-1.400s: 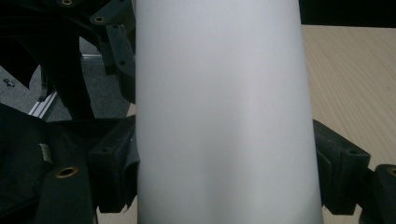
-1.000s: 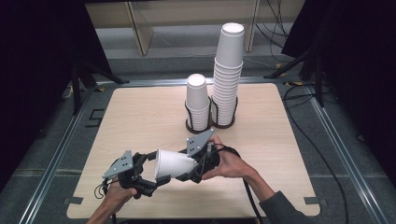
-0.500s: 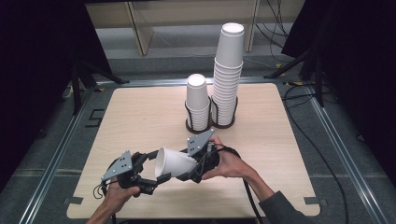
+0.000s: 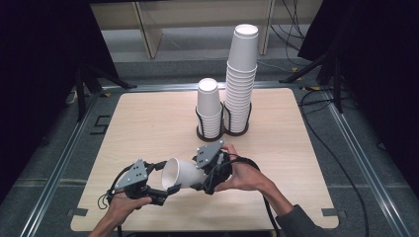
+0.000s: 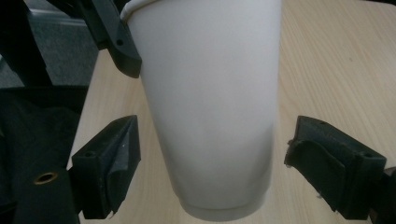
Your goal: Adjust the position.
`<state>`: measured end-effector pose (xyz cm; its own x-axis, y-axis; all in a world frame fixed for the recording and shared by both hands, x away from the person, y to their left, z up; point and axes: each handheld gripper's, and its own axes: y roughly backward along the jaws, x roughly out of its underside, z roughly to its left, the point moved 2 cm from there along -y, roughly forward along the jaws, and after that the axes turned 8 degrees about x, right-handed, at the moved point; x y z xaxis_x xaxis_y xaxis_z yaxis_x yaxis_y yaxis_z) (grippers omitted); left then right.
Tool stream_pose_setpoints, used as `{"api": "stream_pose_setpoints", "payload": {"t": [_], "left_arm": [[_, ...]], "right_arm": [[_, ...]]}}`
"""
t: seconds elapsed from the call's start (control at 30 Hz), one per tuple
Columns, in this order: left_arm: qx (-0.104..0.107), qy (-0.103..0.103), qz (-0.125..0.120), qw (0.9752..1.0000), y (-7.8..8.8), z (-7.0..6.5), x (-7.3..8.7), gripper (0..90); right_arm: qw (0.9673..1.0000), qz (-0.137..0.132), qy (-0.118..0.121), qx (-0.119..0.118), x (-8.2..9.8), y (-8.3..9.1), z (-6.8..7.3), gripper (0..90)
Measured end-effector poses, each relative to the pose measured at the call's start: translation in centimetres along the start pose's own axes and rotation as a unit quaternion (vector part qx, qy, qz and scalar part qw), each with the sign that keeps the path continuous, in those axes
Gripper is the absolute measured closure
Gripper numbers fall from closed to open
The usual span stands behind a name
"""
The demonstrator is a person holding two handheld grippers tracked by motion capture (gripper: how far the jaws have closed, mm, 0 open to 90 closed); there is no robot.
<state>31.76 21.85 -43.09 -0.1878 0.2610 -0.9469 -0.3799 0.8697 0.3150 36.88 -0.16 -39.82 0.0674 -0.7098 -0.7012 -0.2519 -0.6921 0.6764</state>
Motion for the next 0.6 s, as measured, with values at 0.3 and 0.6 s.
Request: {"api": "stream_pose_setpoints", "payload": {"t": [0.3,0.6], "left_arm": [[-0.010,-0.036,0.051,0.9980,-0.2,-1.2,-0.9,14.9],[0.002,-0.027,0.048,0.9985,-0.6,-1.4,-0.8,14.3]], "right_arm": [[0.9992,0.026,0.027,-0.014,0.1,-1.7,1.0,16.7],[0.9987,0.025,0.034,-0.029,0.2,-2.6,1.4,21.0]]}}
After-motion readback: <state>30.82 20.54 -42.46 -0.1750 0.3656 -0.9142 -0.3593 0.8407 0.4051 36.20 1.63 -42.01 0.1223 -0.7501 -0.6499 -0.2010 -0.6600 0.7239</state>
